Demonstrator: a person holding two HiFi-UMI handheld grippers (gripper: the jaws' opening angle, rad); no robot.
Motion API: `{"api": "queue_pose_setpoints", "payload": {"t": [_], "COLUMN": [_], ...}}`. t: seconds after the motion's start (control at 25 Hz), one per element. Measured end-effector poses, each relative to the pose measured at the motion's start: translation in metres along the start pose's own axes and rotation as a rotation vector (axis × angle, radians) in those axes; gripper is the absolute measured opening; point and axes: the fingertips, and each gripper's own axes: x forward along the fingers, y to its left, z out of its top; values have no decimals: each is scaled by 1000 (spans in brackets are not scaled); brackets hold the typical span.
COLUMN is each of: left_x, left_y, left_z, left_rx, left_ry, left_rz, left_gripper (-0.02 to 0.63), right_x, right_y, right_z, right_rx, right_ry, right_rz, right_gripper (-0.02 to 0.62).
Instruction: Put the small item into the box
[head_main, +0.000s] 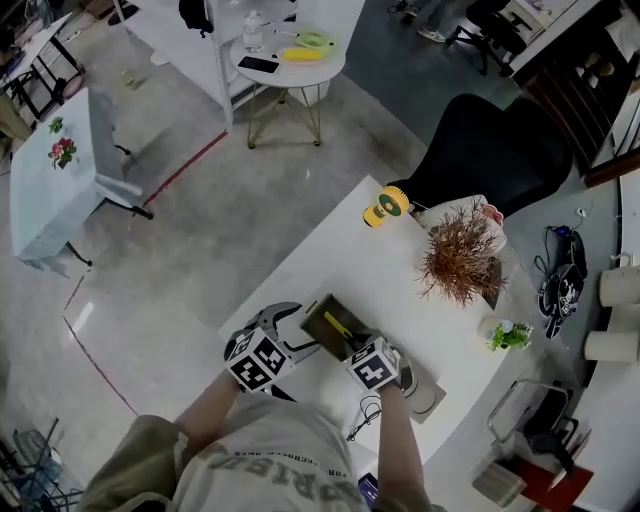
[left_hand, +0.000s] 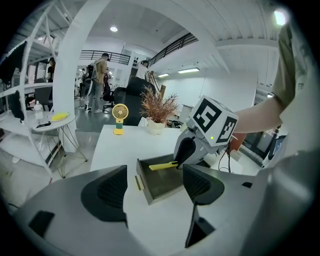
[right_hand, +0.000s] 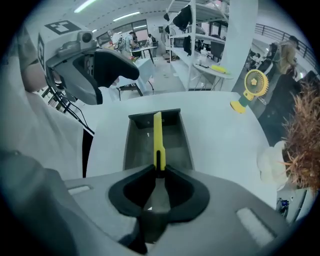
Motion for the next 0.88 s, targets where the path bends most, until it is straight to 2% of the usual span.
{"api": "queue_pose_setpoints", "payload": {"t": [0.32, 0.88], "left_x": [-1, 3], "left_y": [2, 6], "left_z": [-9, -13], "left_rx": [-11, -21], "left_ry": [26, 41], "left_rz": [-10, -28], "left_gripper": [336, 336], "right_x": [15, 27], "right_y": [0, 1], "right_z": [-7, -9], "right_rx": [6, 21], "right_ry": [114, 227], "right_rz": [17, 32], "right_gripper": [60, 60]}}
